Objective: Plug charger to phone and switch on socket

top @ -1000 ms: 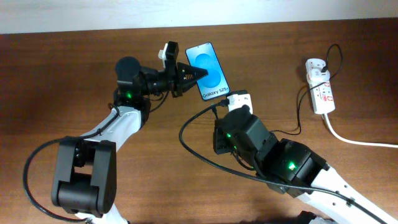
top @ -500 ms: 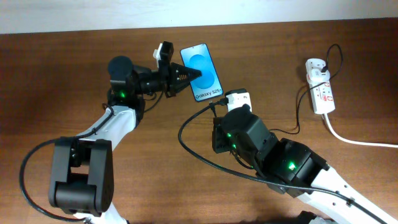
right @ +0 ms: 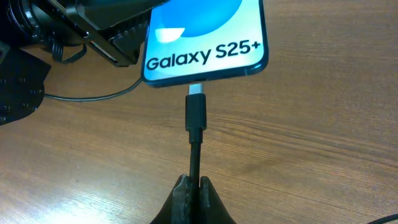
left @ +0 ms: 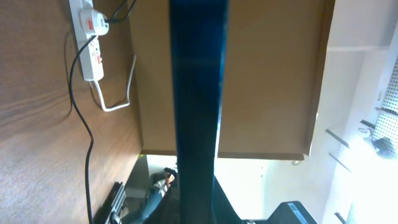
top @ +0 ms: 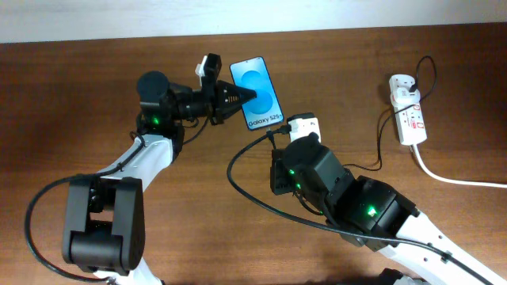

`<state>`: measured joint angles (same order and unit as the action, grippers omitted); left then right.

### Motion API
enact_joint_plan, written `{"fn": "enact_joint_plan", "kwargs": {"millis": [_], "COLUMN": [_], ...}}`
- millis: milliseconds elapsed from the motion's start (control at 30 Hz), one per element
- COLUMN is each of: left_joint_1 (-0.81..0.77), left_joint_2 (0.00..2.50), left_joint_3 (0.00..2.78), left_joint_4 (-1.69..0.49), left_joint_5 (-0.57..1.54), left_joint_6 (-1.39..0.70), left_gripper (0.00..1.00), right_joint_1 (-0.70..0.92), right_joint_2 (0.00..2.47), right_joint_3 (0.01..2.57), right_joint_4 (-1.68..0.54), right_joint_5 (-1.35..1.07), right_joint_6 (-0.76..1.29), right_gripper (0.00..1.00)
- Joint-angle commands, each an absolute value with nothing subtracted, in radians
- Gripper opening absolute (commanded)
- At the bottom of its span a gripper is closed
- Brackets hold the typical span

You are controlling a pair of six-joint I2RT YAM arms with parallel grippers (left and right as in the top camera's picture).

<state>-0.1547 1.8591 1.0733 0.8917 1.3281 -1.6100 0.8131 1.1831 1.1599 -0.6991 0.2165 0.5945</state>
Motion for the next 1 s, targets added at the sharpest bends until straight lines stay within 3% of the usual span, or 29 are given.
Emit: {"fn": "enact_joint_plan", "kwargs": {"millis": [0,967], "left_joint_1": [-0.154,-0.154], "left_joint_2": [1.853,1.853], "left_joint_3": [1.082,1.082], "left_joint_4": [0.904,0.904], "left_joint_5": [1.347,1.326], "left_joint_6": [-1.616,-1.656], "left_gripper": [0.0,0.0], "right_joint_1": [0.797,0.778], "right_joint_2": [1.179,1.201], "right_joint_3": [1.162,1.162], "right_joint_4": [-0.699,-0.668], "right_joint_5": [0.221,0.17], "right_joint_6": [0.596,0.607], "right_gripper": [0.04,0.04]}}
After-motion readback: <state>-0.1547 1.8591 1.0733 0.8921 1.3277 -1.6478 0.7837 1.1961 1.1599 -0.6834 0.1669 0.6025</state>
